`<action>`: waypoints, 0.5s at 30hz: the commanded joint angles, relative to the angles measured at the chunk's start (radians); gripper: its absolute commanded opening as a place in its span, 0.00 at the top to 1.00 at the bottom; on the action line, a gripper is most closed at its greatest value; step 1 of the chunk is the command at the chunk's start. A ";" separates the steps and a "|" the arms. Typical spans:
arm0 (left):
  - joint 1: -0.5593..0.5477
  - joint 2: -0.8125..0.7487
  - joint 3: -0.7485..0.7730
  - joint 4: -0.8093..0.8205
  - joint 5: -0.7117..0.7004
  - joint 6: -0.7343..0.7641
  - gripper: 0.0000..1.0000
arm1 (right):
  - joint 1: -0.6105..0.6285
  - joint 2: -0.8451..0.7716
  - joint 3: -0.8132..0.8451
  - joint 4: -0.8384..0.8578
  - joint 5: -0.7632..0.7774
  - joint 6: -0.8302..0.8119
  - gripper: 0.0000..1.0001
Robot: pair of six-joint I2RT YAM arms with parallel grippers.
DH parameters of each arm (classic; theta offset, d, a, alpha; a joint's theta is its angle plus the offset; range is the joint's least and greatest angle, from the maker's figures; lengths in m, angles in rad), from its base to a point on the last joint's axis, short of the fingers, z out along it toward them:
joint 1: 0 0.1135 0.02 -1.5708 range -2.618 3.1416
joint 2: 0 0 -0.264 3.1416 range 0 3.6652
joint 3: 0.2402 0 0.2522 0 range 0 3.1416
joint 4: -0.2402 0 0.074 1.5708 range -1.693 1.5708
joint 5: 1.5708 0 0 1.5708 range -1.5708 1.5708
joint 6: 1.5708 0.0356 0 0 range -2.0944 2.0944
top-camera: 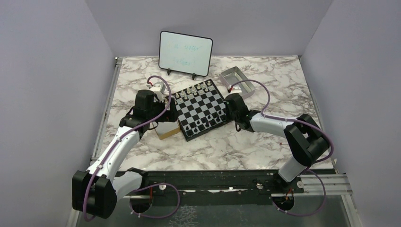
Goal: Set up the chess pieces on the board
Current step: Place the chess piece on the chessboard.
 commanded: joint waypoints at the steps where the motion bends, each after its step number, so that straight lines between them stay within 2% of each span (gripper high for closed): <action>1: 0.000 -0.020 -0.009 0.003 -0.023 -0.003 0.01 | 0.000 0.022 0.027 -0.070 0.028 0.013 0.79; 15: 0.000 -0.019 -0.009 0.003 -0.023 -0.004 0.01 | 0.000 0.018 0.037 -0.100 0.023 0.023 0.80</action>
